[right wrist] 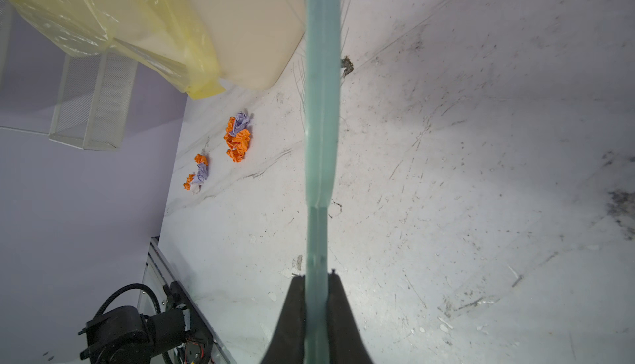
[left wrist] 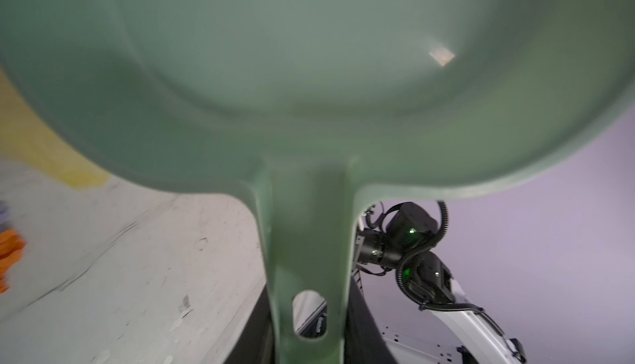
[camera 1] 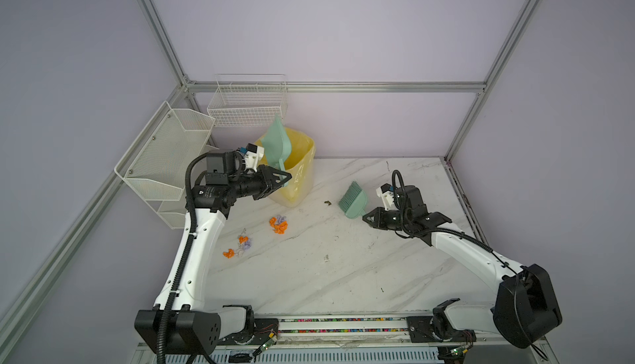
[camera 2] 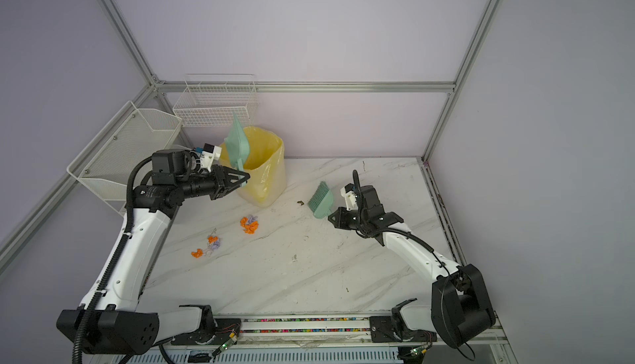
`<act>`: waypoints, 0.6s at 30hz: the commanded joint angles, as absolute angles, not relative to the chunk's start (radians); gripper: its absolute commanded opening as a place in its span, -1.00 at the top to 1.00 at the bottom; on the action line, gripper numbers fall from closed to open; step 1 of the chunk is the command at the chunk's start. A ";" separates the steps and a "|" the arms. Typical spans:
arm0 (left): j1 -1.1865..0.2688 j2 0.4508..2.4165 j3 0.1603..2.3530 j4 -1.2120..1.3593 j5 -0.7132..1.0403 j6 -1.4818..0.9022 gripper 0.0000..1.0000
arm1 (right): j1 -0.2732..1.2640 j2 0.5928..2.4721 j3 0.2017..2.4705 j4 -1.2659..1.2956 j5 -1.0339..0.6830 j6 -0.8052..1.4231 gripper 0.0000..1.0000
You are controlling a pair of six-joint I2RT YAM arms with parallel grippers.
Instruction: Sweep away the paper scraps from the table
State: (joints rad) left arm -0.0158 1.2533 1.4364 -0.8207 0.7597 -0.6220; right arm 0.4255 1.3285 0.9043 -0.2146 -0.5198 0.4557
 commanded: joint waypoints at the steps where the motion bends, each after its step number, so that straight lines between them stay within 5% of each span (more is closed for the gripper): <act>1: -0.017 1.173 1.436 -1.051 0.552 -0.414 1.00 | 0.424 1.355 0.950 -0.217 -0.585 0.509 1.00; 18: -0.015 1.034 1.104 -1.120 0.228 -0.383 1.00 | 0.684 1.471 1.008 -0.067 -0.587 0.777 1.00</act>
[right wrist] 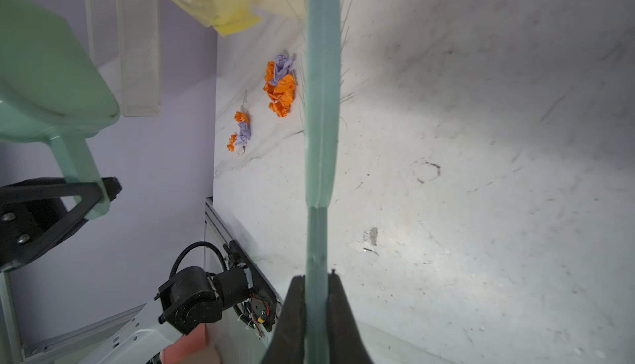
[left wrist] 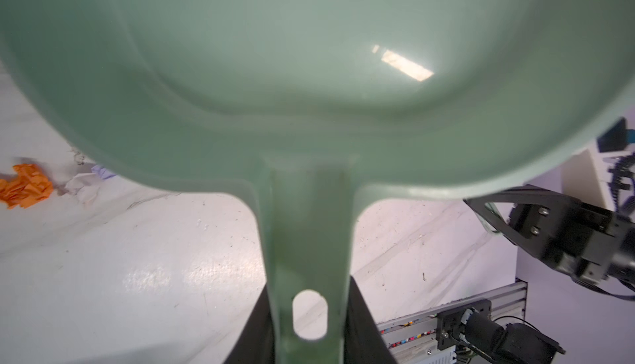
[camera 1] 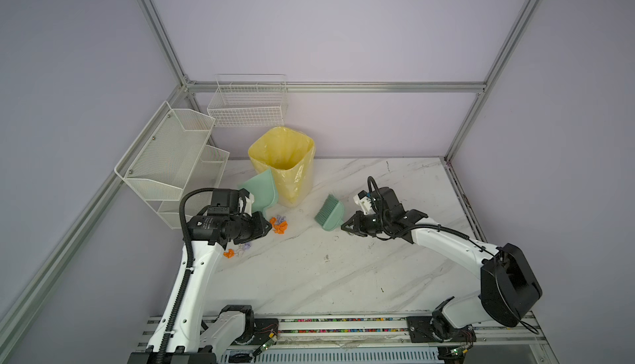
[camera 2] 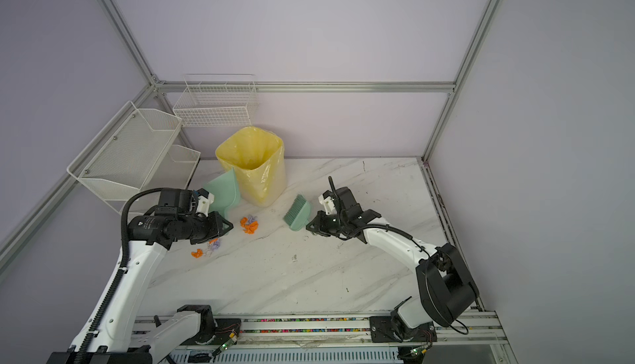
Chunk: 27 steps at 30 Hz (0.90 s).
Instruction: Sweep away the paper scraps from the table
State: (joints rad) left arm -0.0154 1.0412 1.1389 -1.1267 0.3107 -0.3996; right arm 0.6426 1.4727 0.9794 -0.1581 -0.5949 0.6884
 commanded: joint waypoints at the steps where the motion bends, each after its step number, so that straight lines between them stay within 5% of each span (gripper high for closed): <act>1: -0.014 1.036 1.101 -1.121 0.215 -0.384 1.00 | 0.694 1.471 1.003 -0.051 -0.588 0.796 1.00; 27: -0.003 1.066 1.003 -1.038 0.091 -0.470 1.00 | 0.855 1.670 1.167 0.002 -0.568 0.907 1.00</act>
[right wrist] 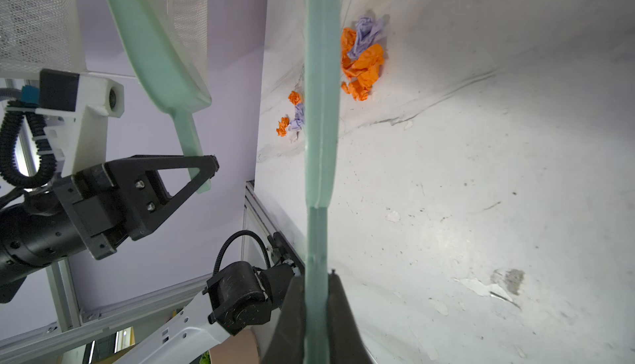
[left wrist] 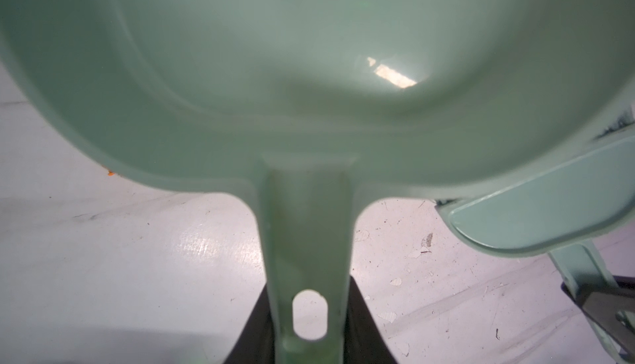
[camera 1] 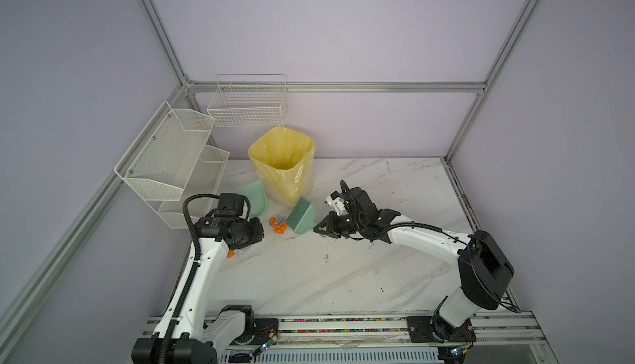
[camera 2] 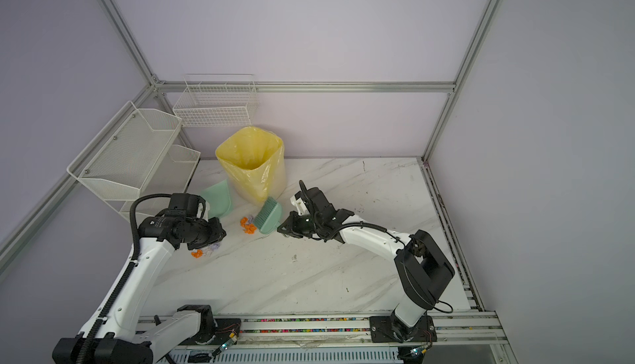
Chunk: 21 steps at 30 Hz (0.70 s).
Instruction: Sweep away the paper scraps from the table
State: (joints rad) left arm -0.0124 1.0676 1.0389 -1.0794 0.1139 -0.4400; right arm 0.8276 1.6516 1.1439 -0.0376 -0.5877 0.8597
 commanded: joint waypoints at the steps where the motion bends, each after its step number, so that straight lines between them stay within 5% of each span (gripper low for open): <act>1: -0.005 1.066 0.994 -1.036 0.087 -0.477 1.00 | 0.867 1.684 1.174 0.010 -0.561 0.912 1.00; 21: 0.010 1.046 0.915 -1.022 0.071 -0.530 1.00 | 0.938 2.086 1.526 0.040 -0.573 0.974 1.00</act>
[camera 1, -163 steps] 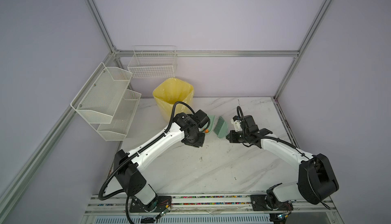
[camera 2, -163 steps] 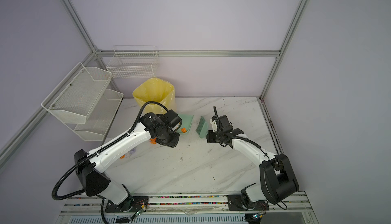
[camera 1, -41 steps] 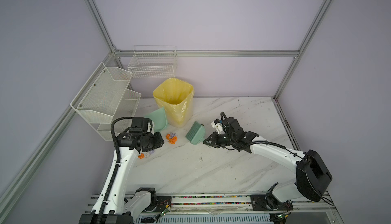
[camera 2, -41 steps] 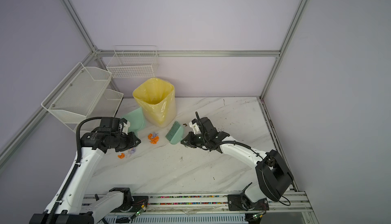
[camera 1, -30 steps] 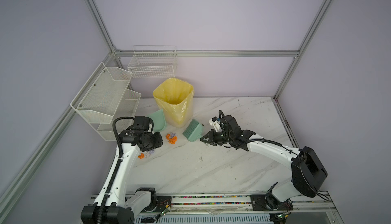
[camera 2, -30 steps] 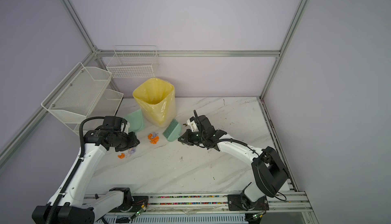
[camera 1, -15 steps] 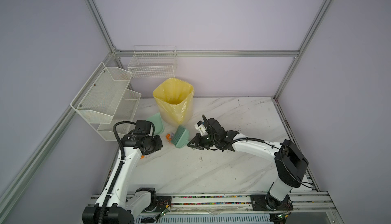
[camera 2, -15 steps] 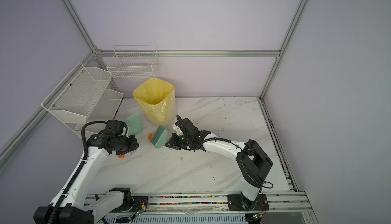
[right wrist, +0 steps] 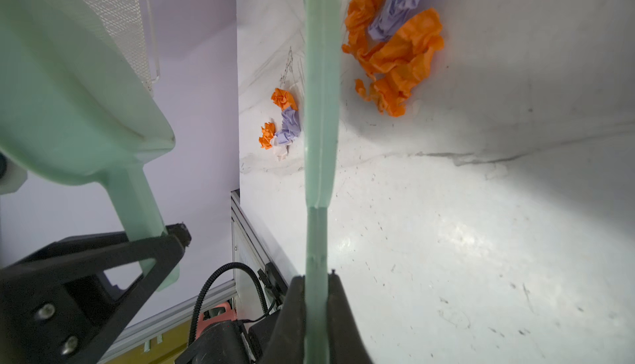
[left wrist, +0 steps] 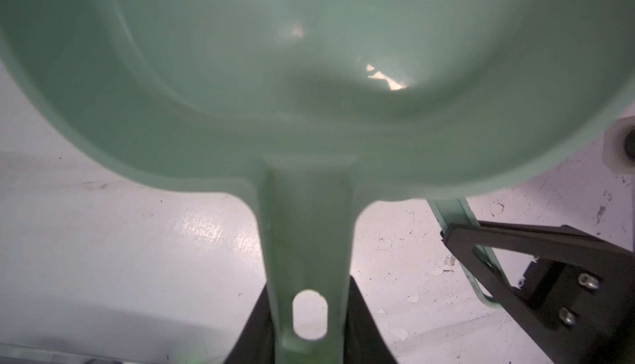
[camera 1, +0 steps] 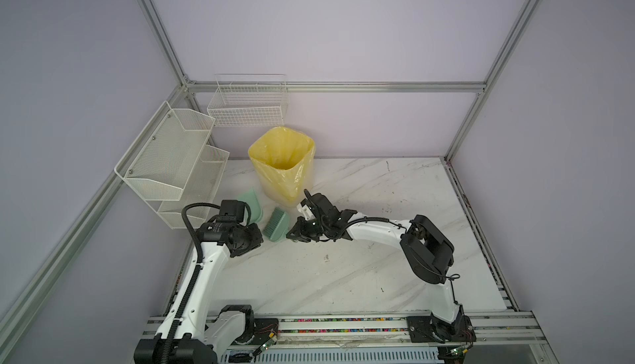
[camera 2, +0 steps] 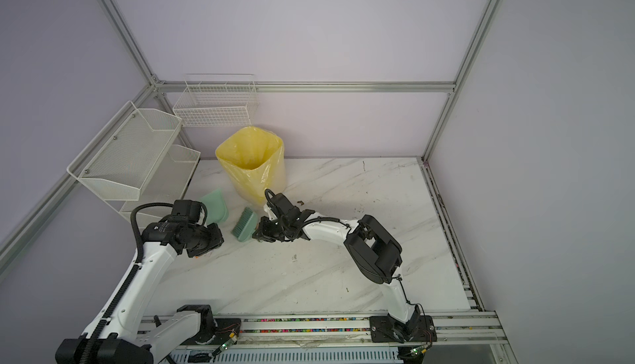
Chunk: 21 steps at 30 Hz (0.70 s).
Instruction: Sweep away the paper scraps from the table
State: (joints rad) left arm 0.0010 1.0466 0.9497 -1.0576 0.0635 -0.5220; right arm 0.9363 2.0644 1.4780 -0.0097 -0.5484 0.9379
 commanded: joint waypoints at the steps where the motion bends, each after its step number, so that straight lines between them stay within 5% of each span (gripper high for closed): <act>1: 0.010 1.045 0.913 -1.020 0.076 -0.527 1.00 | 0.939 2.104 1.539 0.044 -0.578 0.986 1.00; 11: 0.011 1.029 0.896 -1.005 0.096 -0.524 1.00 | 0.879 2.193 1.552 0.089 -0.606 1.048 1.00; 21: -0.009 1.054 0.894 -1.004 0.117 -0.512 1.00 | 0.734 2.015 1.301 0.093 -0.670 0.989 1.00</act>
State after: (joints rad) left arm 0.0032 1.0489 0.9180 -1.0328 0.1005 -0.5205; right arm 0.7635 2.0895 1.3586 0.1085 -0.6571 1.0039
